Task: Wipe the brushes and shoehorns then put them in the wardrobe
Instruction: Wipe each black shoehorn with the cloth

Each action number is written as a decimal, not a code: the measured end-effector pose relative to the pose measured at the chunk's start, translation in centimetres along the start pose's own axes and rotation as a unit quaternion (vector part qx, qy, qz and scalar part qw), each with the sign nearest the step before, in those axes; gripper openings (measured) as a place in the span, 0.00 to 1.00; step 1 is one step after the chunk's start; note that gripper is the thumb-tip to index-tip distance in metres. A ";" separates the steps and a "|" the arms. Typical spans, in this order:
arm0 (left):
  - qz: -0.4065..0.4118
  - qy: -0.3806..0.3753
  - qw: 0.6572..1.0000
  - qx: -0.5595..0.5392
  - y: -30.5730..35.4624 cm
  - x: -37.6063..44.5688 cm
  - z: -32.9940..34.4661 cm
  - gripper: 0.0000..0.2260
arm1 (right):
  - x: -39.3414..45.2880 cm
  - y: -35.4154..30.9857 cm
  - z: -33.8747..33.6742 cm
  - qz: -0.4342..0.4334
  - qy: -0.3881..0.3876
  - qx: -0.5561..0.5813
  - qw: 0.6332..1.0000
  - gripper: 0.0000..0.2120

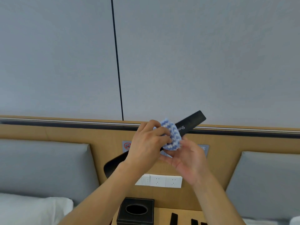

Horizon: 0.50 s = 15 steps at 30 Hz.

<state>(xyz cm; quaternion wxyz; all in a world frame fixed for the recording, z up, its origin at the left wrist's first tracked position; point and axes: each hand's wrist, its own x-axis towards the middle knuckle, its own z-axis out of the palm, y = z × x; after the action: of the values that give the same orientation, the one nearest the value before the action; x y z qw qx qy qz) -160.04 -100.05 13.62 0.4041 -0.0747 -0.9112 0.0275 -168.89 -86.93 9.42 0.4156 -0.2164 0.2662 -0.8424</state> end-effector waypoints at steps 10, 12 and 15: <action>-0.072 -0.036 0.996 0.034 0.0 -1.6 -0.4 0.07 | 1.6 0.2 -1.1 -0.055 0.193 0.086 0.976 0.19; -0.098 -0.005 0.994 0.046 -0.8 -1.9 -0.7 0.06 | 1.6 0.1 -1.3 -0.094 0.192 0.094 0.972 0.17; -0.149 0.024 0.986 0.063 -2.4 -2.2 -1.1 0.07 | 1.6 0.0 -1.6 -0.128 0.184 0.110 0.968 0.18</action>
<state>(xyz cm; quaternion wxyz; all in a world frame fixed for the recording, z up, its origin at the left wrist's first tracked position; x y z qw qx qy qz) -158.03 -102.82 13.03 0.4293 0.0873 -0.8987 0.0228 -170.67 -87.78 8.43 0.2692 -0.0431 0.2142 -0.9379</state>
